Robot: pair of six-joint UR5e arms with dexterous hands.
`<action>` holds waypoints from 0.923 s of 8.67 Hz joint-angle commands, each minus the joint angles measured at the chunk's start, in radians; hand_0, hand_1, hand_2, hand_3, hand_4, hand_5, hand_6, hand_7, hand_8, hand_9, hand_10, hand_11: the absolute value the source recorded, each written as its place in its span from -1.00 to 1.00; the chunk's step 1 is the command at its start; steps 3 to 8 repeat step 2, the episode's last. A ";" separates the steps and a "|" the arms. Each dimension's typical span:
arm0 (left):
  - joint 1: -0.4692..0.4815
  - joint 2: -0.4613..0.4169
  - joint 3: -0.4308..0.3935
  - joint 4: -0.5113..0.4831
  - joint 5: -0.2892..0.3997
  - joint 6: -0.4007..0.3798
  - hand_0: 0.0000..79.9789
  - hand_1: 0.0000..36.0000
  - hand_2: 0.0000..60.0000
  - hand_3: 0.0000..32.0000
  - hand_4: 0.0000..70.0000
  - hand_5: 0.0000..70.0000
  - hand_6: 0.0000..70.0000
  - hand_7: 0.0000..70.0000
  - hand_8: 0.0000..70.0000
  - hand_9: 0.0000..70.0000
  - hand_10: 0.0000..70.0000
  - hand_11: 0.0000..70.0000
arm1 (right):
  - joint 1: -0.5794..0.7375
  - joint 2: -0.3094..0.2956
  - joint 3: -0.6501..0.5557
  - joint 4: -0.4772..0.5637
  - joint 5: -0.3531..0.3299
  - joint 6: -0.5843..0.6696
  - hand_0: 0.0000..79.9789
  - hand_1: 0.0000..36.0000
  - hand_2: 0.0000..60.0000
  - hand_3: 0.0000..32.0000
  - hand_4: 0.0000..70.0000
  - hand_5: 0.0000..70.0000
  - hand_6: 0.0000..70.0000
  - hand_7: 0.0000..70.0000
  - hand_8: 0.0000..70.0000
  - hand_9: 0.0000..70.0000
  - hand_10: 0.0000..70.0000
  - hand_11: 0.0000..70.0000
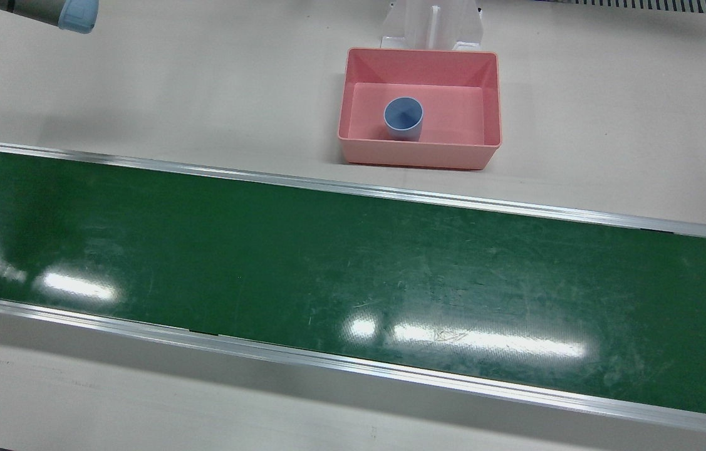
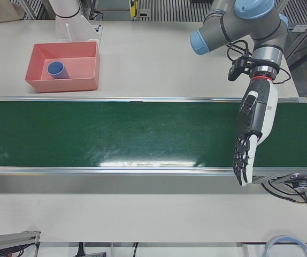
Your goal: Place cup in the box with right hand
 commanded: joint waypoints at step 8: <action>0.000 0.000 0.003 0.000 0.000 0.000 -1.00 -1.00 -1.00 -1.00 -1.00 -1.00 -1.00 -1.00 -1.00 -1.00 -1.00 -1.00 | -0.020 0.007 0.003 0.001 -0.115 0.073 0.24 0.22 -0.45 -1.00 -1.00 -0.83 -0.93 -0.89 -1.00 -1.00 -1.00 -1.00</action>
